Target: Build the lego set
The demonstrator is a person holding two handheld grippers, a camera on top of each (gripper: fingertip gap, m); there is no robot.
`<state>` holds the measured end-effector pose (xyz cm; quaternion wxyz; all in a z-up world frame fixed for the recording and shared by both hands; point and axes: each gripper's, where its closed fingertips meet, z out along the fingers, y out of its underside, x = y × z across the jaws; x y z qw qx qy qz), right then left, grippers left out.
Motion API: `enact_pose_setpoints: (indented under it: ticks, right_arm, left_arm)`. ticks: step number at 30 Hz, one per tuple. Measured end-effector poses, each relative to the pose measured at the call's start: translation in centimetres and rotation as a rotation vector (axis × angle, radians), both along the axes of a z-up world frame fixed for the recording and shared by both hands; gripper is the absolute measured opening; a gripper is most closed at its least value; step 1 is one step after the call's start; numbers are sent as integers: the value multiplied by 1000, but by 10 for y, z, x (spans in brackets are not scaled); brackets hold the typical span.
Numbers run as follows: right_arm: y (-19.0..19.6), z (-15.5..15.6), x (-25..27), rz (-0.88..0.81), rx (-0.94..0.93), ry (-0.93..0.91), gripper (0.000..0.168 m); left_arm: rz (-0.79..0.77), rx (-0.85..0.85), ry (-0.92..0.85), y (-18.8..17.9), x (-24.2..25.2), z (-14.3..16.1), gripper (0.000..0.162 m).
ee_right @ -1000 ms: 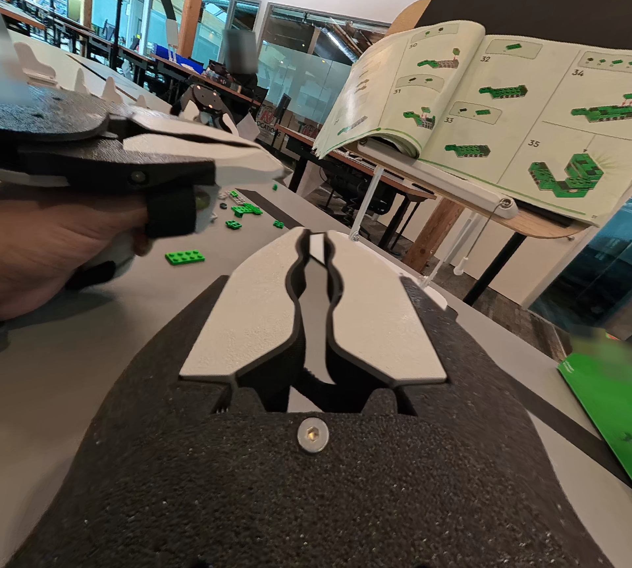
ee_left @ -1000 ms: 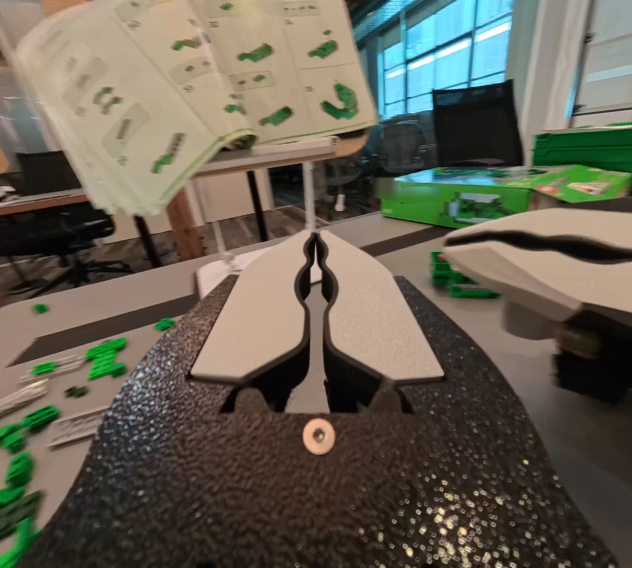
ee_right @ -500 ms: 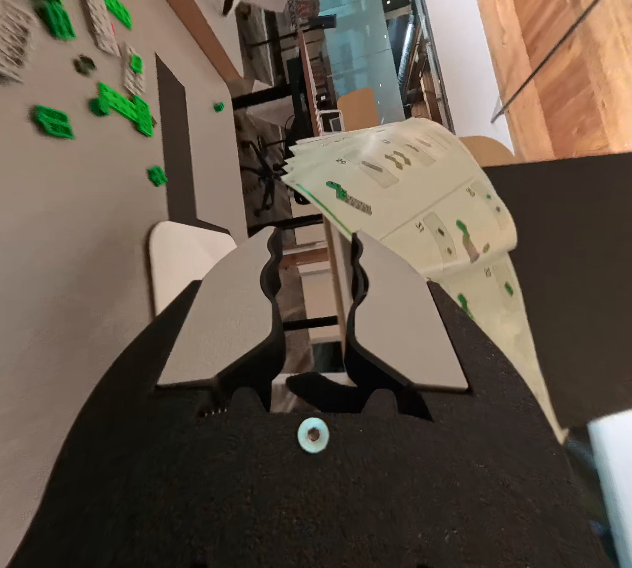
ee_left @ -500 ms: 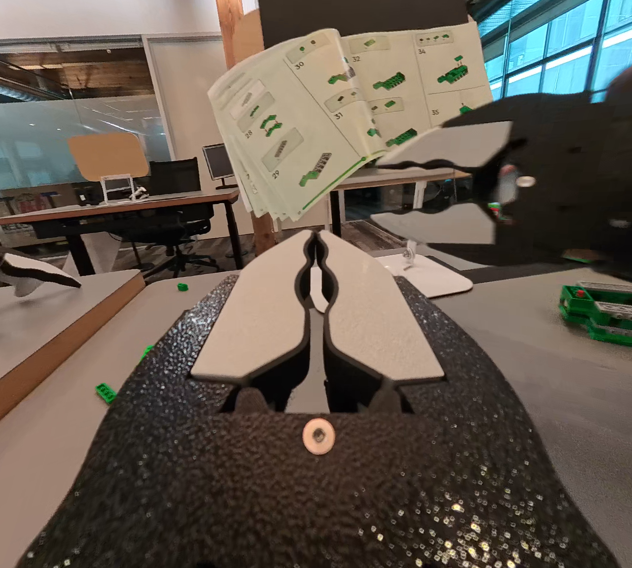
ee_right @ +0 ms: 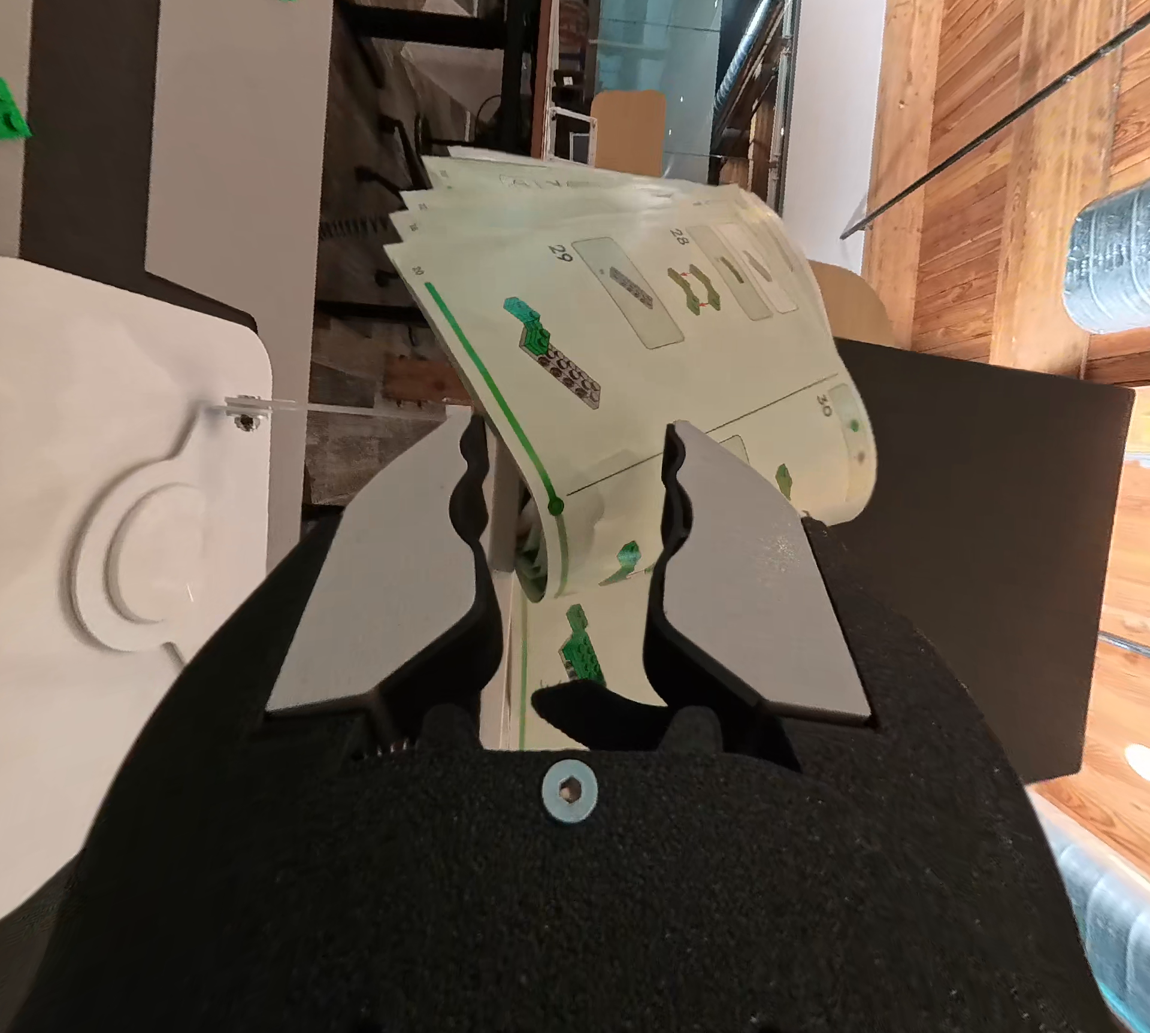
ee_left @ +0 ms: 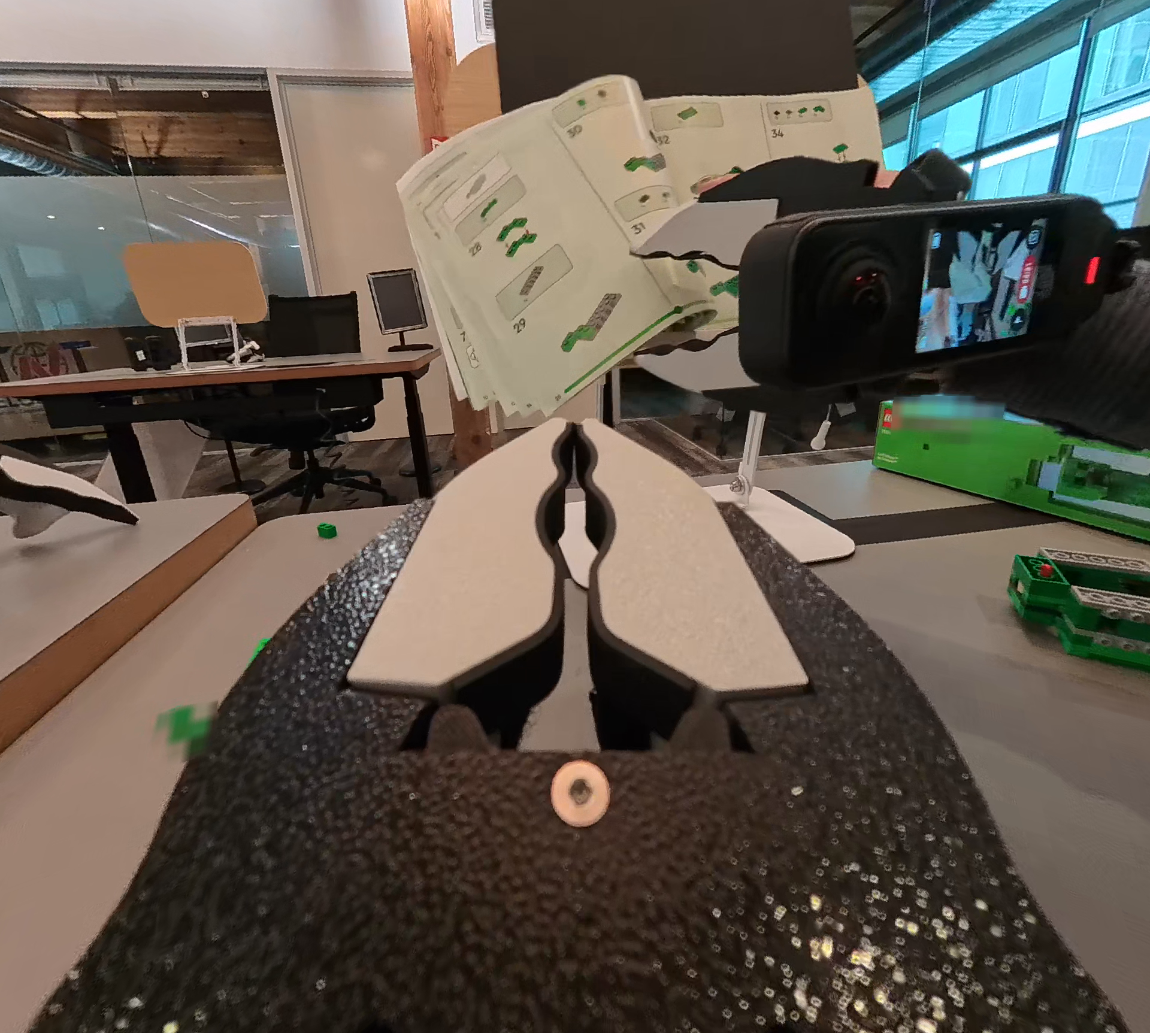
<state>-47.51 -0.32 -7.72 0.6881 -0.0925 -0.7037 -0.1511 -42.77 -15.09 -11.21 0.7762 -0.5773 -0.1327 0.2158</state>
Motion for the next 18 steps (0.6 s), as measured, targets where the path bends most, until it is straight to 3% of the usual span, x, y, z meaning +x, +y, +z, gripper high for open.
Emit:
enact_pose_setpoints:
  ticks: [18]
  right_arm:
    - [-11,18,42,46,-199,164,33]
  left_arm:
    - [-29,-10,-39,5,1,-5,0]
